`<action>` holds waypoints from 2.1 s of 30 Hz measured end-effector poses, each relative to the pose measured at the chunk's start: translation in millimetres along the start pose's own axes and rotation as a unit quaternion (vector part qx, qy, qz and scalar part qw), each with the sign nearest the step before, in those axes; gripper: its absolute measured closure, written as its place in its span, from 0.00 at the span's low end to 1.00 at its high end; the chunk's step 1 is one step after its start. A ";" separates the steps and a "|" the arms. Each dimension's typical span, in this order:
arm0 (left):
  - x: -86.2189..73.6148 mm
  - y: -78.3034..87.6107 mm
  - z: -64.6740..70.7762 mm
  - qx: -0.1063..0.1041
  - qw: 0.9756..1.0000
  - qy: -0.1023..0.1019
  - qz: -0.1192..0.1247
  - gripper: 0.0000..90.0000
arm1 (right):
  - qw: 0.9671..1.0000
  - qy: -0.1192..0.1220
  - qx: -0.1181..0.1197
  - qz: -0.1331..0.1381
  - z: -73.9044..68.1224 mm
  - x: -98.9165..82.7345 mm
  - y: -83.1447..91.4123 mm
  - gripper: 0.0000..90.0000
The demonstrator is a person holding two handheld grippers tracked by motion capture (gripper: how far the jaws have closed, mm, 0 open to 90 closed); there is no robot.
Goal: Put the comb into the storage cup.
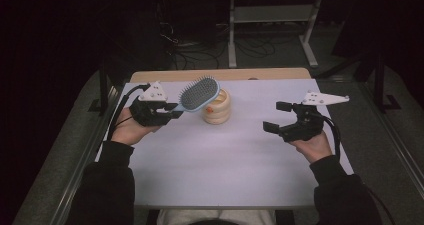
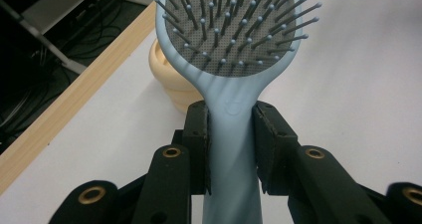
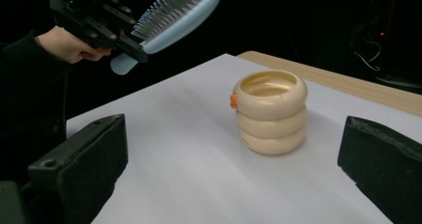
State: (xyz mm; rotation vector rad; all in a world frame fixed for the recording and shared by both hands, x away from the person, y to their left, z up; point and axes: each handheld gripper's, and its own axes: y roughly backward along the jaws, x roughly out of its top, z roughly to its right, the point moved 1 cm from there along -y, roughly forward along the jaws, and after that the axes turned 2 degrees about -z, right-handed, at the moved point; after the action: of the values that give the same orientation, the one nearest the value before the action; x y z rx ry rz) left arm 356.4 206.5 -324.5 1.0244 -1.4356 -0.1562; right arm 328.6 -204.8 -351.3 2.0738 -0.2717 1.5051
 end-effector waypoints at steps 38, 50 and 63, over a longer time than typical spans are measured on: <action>26.4 -17.1 32.3 0.028 0.998 -0.026 0.057 0.78 | 0.998 0.025 0.059 -0.011 -26.0 59.8 -62.2 0.00; 30.1 -30.9 46.5 0.033 0.997 -0.040 0.064 0.78 | 0.998 0.010 0.055 -0.015 -23.5 63.6 -75.0 0.02; 29.4 -30.5 51.9 0.048 0.994 -0.054 0.080 0.78 | 0.997 -0.018 0.077 -0.019 -17.6 68.2 -79.3 0.26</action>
State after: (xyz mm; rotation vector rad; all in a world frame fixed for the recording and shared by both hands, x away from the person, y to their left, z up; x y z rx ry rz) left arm 332.5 144.5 -332.6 0.9857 -1.6296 -0.0271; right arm 375.4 -119.2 -309.7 2.2154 -0.1334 1.5083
